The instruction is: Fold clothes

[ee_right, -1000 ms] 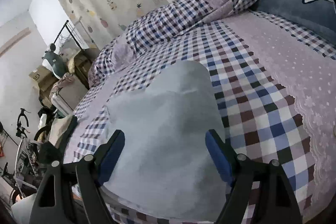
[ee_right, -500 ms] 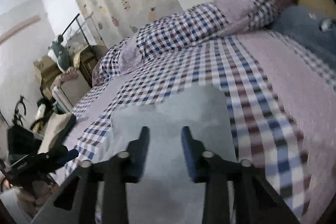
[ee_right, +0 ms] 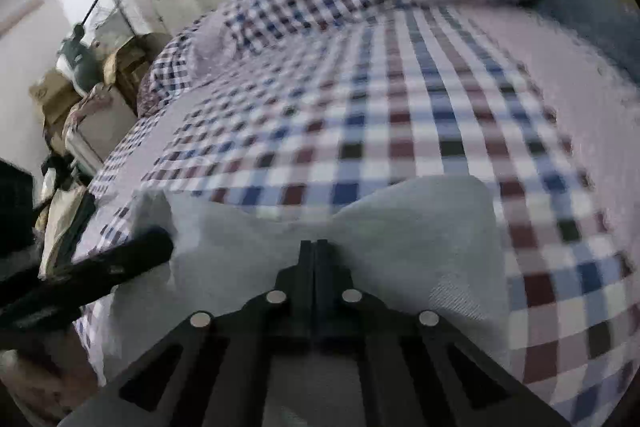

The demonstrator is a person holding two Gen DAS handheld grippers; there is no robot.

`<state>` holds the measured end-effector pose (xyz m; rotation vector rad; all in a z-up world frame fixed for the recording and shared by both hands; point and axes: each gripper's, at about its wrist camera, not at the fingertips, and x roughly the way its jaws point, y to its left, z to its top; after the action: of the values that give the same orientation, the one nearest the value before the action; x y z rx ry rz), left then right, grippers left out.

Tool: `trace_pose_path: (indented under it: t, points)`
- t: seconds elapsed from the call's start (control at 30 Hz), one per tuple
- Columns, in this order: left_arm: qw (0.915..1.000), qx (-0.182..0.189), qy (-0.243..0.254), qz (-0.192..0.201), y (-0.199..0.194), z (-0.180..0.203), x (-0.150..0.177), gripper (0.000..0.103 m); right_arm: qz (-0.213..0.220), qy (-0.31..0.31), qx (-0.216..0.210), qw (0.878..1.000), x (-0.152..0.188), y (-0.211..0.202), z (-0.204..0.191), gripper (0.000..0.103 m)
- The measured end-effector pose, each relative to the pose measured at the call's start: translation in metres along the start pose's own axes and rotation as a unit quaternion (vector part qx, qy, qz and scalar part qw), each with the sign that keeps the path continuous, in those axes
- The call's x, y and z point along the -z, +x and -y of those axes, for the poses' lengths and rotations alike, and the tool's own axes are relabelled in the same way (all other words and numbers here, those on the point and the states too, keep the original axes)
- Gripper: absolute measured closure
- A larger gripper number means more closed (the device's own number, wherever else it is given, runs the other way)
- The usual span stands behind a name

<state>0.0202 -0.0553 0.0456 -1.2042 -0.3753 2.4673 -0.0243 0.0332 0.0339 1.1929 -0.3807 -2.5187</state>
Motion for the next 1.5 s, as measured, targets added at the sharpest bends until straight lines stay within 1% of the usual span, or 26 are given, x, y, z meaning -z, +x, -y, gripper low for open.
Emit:
trace_pose_path:
  t: [0.03,0.1,0.17,0.3,0.4,0.43,0.47,0.5,0.53,0.57,0.63,0.67,0.73,0.77,0.8,0.83,0.87,0.93,1.03,1.17,1.23,1.27,1.33,1.4,1.5]
  points:
    - [0.9999,-0.001,-0.01,-0.002,0.007,-0.01,0.004,0.1,-0.002,0.005,-0.002,1.0,0.0,0.003,0.003,0.103]
    - [0.9989,0.03,-0.033,0.014,0.011,-0.027,0.013,0.101,-0.003,0.005,0.002,1.0,0.0,0.008,0.005,0.103]
    - [0.9992,0.024,-0.025,0.019,0.012,-0.025,0.017,0.101,-0.002,-0.011,0.02,1.0,0.002,0.011,-0.001,0.103]
    - [0.9995,0.014,-0.016,0.023,0.014,-0.022,0.02,0.101,0.002,-0.019,0.033,0.999,0.004,0.011,-0.006,0.103]
    - [0.9995,0.0,0.002,0.031,0.003,-0.013,0.021,0.101,0.018,-0.039,0.04,0.998,0.003,0.002,-0.018,0.102]
    - [0.9994,-0.005,0.008,0.034,-0.001,-0.009,0.021,0.096,0.023,-0.043,0.039,0.998,0.003,-0.002,-0.022,0.1]
    - [0.999,0.0,0.014,0.042,-0.004,-0.006,0.019,0.087,0.029,-0.046,0.037,0.998,0.002,-0.004,-0.026,0.097]
    - [0.9985,0.005,0.02,0.051,-0.008,-0.002,0.016,0.081,0.035,-0.049,0.034,0.998,0.002,-0.007,-0.03,0.096]
    - [0.9977,0.015,0.022,0.063,-0.013,0.002,0.012,0.068,0.041,-0.052,0.032,0.997,0.001,-0.01,-0.034,0.096]
    - [0.9965,0.026,0.024,0.076,-0.018,0.006,0.008,0.06,0.045,-0.051,0.023,0.997,0.0,-0.012,-0.038,0.095]
    - [0.9938,0.035,0.024,0.103,-0.027,0.011,0.002,0.056,0.048,-0.048,0.017,0.998,0.0,-0.011,-0.045,0.095]
    - [0.994,0.03,0.023,0.102,-0.024,0.011,-0.001,0.055,0.048,-0.053,0.019,0.997,0.0,-0.009,-0.05,0.095]
    - [0.9948,0.02,0.019,0.098,-0.018,0.01,-0.006,0.055,0.037,-0.064,0.028,0.997,0.002,-0.002,-0.056,0.095]
    - [0.9962,-0.001,0.023,0.084,-0.009,0.009,-0.006,0.055,0.025,-0.068,0.037,0.997,0.003,0.004,-0.057,0.095]
    - [0.9971,-0.024,0.027,0.067,0.001,0.008,-0.006,0.055,0.015,-0.067,0.045,0.997,0.005,0.011,-0.056,0.098]
    - [0.9977,-0.036,0.021,0.054,0.011,0.004,-0.005,0.058,0.008,-0.061,0.048,0.997,0.005,0.015,-0.054,0.098]
    - [0.998,-0.045,0.015,0.041,0.021,0.001,-0.003,0.062,0.003,-0.054,0.048,0.997,0.005,0.018,-0.051,0.101]
    - [0.9973,-0.054,0.014,0.048,0.025,0.0,0.004,0.064,0.001,-0.045,0.057,0.997,0.006,0.021,-0.047,0.103]
    - [0.9952,-0.077,0.033,0.051,0.032,0.005,0.01,0.064,0.0,-0.043,0.071,0.997,0.008,0.023,-0.046,0.103]
    - [0.9932,-0.088,0.047,0.059,0.026,0.013,0.017,0.064,0.015,-0.033,0.075,0.997,0.008,0.005,-0.049,0.103]
    - [0.993,-0.088,0.047,0.064,0.016,0.018,0.024,0.064,0.023,-0.032,0.088,0.995,0.007,-0.006,-0.051,0.101]
    - [0.9929,-0.087,0.051,0.063,0.012,0.022,0.027,0.064,0.023,-0.031,0.091,0.995,0.007,-0.014,-0.05,0.098]
    - [0.9929,-0.085,0.058,0.06,0.004,0.029,0.031,0.064,0.02,-0.028,0.079,0.996,0.01,-0.025,-0.053,0.098]
    - [0.9915,-0.084,0.085,0.052,-0.006,0.04,0.044,0.064,0.02,-0.043,0.069,0.996,0.02,-0.039,-0.062,0.098]
    - [0.9894,-0.088,0.101,0.056,-0.01,0.041,0.06,0.064,0.022,-0.081,0.077,0.994,0.035,-0.048,-0.076,0.098]
